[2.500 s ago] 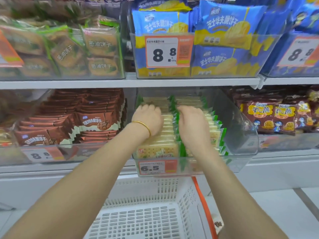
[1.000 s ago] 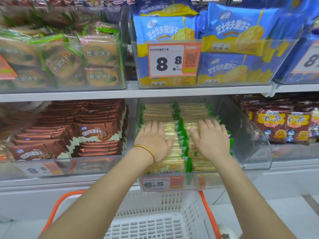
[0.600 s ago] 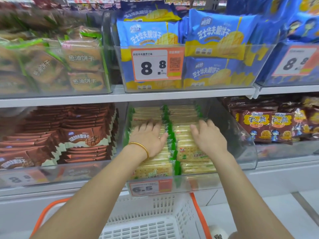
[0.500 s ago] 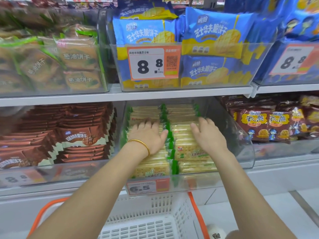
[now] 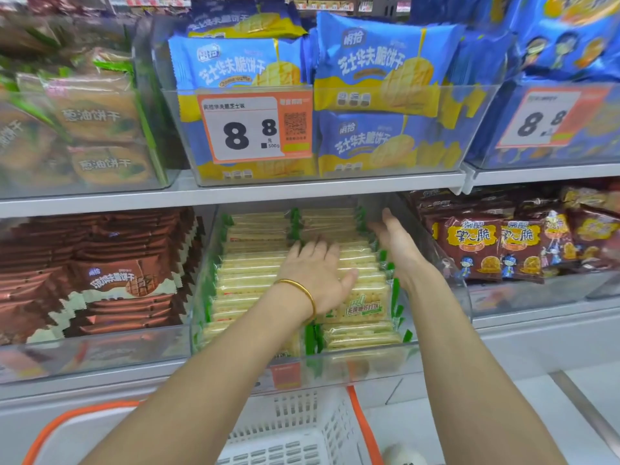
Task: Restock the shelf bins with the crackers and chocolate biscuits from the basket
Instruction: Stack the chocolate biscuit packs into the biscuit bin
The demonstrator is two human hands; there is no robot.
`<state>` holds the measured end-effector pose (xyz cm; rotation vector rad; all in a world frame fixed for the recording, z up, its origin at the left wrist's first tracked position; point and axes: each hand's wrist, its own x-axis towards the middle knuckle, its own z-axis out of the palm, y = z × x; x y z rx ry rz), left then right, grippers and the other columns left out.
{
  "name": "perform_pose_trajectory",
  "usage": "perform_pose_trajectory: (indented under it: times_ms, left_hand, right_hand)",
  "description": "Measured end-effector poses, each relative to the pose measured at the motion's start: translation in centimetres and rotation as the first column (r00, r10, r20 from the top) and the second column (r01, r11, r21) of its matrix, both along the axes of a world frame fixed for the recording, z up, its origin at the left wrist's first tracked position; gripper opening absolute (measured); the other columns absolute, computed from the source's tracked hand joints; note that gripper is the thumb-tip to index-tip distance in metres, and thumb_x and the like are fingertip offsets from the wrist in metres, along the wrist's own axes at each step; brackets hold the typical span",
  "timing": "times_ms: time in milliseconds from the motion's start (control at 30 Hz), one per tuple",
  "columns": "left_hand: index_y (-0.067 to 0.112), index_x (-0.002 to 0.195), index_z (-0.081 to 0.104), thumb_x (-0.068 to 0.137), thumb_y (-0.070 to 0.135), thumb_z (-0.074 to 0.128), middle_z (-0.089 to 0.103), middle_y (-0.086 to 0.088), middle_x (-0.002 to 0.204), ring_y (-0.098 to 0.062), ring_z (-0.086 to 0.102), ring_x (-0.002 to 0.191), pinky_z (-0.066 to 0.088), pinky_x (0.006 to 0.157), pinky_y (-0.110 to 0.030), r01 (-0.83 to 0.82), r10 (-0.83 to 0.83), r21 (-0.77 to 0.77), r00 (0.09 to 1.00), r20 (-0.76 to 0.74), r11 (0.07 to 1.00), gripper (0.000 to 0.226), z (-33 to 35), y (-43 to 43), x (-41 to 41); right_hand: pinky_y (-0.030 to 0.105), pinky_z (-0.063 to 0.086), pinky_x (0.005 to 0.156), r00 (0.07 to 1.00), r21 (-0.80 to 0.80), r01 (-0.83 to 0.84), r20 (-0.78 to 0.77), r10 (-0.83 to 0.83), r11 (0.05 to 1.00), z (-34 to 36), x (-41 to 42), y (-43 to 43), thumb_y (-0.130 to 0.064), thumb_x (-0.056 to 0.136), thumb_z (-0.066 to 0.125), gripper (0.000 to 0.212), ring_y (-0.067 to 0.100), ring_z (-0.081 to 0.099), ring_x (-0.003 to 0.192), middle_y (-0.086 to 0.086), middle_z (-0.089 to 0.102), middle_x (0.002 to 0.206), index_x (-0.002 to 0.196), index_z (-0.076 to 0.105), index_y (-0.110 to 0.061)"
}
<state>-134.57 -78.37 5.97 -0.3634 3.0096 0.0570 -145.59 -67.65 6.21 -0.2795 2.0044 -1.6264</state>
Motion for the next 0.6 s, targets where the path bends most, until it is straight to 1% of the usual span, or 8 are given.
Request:
perform_pose_trajectory:
  times_ms: [100, 167, 233, 300, 333, 400, 500, 600]
  left_hand:
    - [0.015, 0.151, 0.000, 0.096, 0.056, 0.010, 0.001, -0.006, 0.160, -0.021, 0.000, 0.146, -0.002, 0.119, -0.043, -0.026, 0.027, -0.038, 0.999, 0.024, 0.999, 0.070, -0.2, 0.5, -0.3]
    - [0.016, 0.152, 0.000, 0.096, 0.057, 0.009, 0.001, -0.005, 0.160, -0.020, -0.001, 0.146, -0.003, 0.119, -0.043, -0.029, 0.030, -0.034, 0.999, 0.011, 0.999, 0.070, 0.0, 0.5, -0.1]
    - [0.017, 0.152, -0.001, 0.096, 0.057, 0.007, -0.001, -0.005, 0.160, -0.019, -0.003, 0.146, -0.005, 0.118, -0.043, -0.019, 0.019, -0.032, 1.000, 0.006, 0.999, 0.069, 0.1, 0.7, 0.2]
    - [0.017, 0.152, -0.005, 0.096, 0.056, 0.005, -0.006, -0.005, 0.159, -0.018, -0.008, 0.146, -0.006, 0.118, -0.043, -0.005, 0.006, -0.045, 0.999, 0.034, 0.999, 0.069, -0.1, 1.3, 0.5]
    - [0.018, 0.151, -0.007, 0.096, 0.056, 0.004, -0.009, -0.005, 0.159, -0.018, -0.009, 0.146, -0.007, 0.118, -0.043, -0.003, 0.006, -0.051, 0.999, 0.049, 0.999, 0.068, -0.2, 1.4, 0.6]
    - [0.018, 0.151, -0.009, 0.096, 0.055, 0.004, -0.010, -0.006, 0.159, -0.018, -0.010, 0.146, -0.006, 0.118, -0.042, -0.014, 0.017, -0.054, 0.998, 0.054, 0.998, 0.068, -0.5, 1.5, 0.5]
    - [0.018, 0.151, -0.007, 0.097, 0.054, 0.005, -0.008, -0.006, 0.159, -0.018, -0.008, 0.146, -0.005, 0.118, -0.042, -0.034, 0.037, -0.058, 0.998, 0.045, 0.998, 0.066, -0.5, 1.6, 0.4]
    - [0.019, 0.152, -0.005, 0.098, 0.053, 0.005, -0.007, -0.005, 0.159, -0.017, -0.007, 0.146, -0.004, 0.119, -0.039, -0.023, 0.023, 0.042, 1.000, 0.003, 0.999, 0.064, 0.8, 1.5, 1.6]
  right_hand:
    - [0.040, 0.010, 0.116, 1.000, 0.001, -0.016, -0.012, 0.016, 1.000, 0.0, 0.0, 0.1, -0.057, 0.099, 0.014, 0.062, 0.019, 0.022, 0.144, 0.001, 0.028, 0.155, 0.148, 0.032, -0.023]
    - [0.042, 0.013, 0.115, 1.000, 0.020, 0.011, -0.027, -0.010, 1.000, 0.0, 0.2, 0.3, -0.065, 0.095, 0.016, 0.067, 0.019, 0.023, 0.143, -0.001, 0.027, 0.155, 0.149, 0.030, -0.026]
    - [0.040, 0.015, 0.115, 0.993, 0.046, 0.068, -0.099, -0.064, 0.997, -0.2, 1.1, 1.3, -0.067, 0.094, 0.018, 0.070, 0.017, 0.024, 0.143, -0.003, 0.026, 0.155, 0.150, 0.027, -0.026]
    - [0.039, 0.017, 0.117, 0.979, 0.037, 0.097, -0.184, -0.089, 0.995, -0.9, 2.5, 2.8, -0.066, 0.094, 0.017, 0.070, 0.014, 0.027, 0.141, -0.003, 0.028, 0.155, 0.149, 0.029, -0.024]
    - [0.038, 0.018, 0.117, 0.976, 0.029, 0.111, -0.193, -0.104, 0.993, -1.4, 3.4, 3.5, -0.065, 0.095, 0.018, 0.069, 0.013, 0.028, 0.141, -0.003, 0.029, 0.155, 0.149, 0.030, -0.023]
    - [0.036, 0.020, 0.114, 0.974, 0.047, 0.138, -0.187, -0.127, 0.989, -1.9, 5.3, 4.4, -0.059, 0.098, 0.017, 0.064, 0.015, 0.029, 0.141, -0.004, 0.031, 0.153, 0.148, 0.032, -0.022]
    - [0.032, 0.020, 0.112, 0.981, 0.059, 0.105, -0.168, -0.094, 0.993, -1.3, 7.0, 4.1, -0.054, 0.099, 0.017, 0.060, 0.014, 0.026, 0.141, -0.003, 0.029, 0.154, 0.149, 0.030, -0.022]
    - [0.032, 0.018, 0.114, 0.979, 0.050, 0.121, -0.173, -0.111, 0.991, -0.4, 7.6, 4.3, -0.054, 0.099, 0.017, 0.060, 0.014, 0.024, 0.142, -0.003, 0.026, 0.156, 0.150, 0.026, -0.022]
